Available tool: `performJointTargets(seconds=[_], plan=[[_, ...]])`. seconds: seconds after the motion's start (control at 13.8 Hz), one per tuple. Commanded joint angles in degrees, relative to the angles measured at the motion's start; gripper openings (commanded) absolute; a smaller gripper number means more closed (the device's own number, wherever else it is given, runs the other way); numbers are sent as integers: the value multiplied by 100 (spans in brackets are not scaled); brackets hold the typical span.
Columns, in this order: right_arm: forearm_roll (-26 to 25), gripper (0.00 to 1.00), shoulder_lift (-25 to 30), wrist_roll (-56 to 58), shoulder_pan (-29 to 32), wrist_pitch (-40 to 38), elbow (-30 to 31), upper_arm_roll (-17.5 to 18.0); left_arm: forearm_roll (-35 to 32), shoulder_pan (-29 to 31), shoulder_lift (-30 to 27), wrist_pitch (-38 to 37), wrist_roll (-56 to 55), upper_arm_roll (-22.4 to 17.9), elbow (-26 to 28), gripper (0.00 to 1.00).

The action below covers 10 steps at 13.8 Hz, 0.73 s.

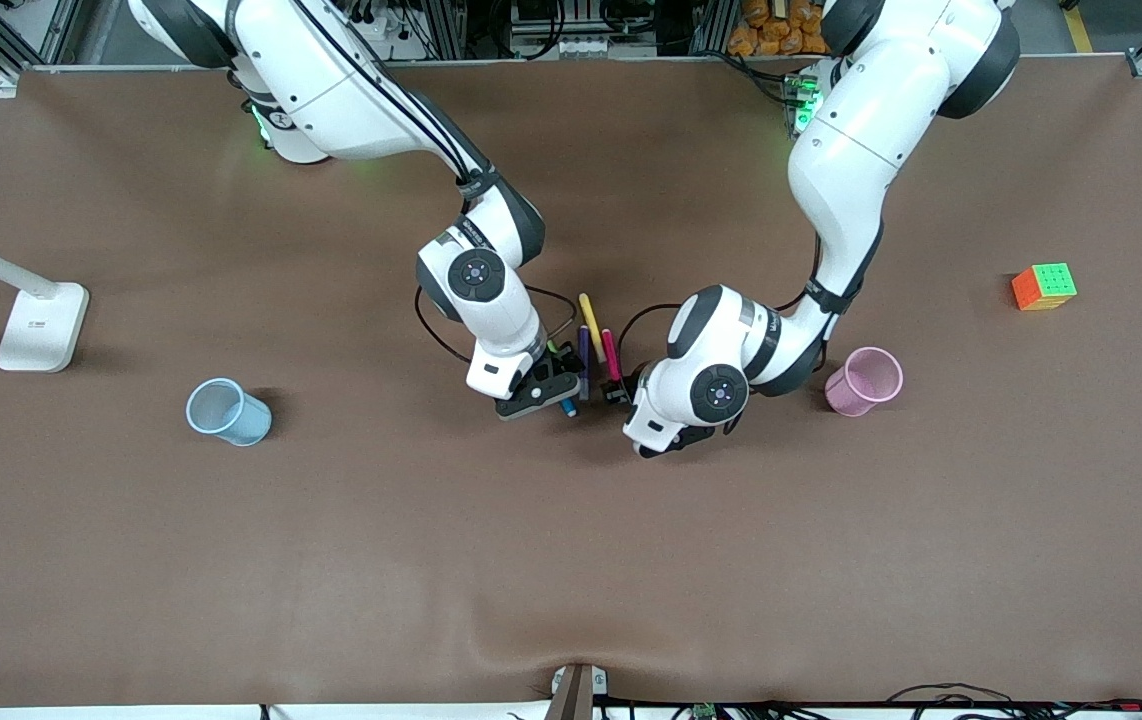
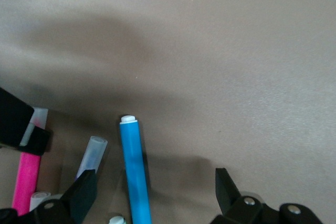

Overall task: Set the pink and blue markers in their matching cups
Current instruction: 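Grasp the pink marker with the left gripper while the right gripper grasps blue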

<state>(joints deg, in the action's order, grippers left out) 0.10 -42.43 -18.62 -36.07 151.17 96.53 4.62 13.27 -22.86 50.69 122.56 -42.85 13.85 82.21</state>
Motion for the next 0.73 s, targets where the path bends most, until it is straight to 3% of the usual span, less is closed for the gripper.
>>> performJointTargets(seconds=[0.0,0.15,0.44,0.65], plan=[[-36,80,-125,-115,-93,105,-143,-58,106,-96,195,128,-66,-49,-162,49],[-45,61,-151,-115,-93,132,-143,-67,106,-104,222,171,-66,-49,-171,48],[-53,50,-213,-106,-102,254,-143,-67,106,-113,275,233,-66,-49,-171,38],[-54,43,-274,-106,-111,334,-143,-67,97,-113,275,233,-48,-58,-162,7]])
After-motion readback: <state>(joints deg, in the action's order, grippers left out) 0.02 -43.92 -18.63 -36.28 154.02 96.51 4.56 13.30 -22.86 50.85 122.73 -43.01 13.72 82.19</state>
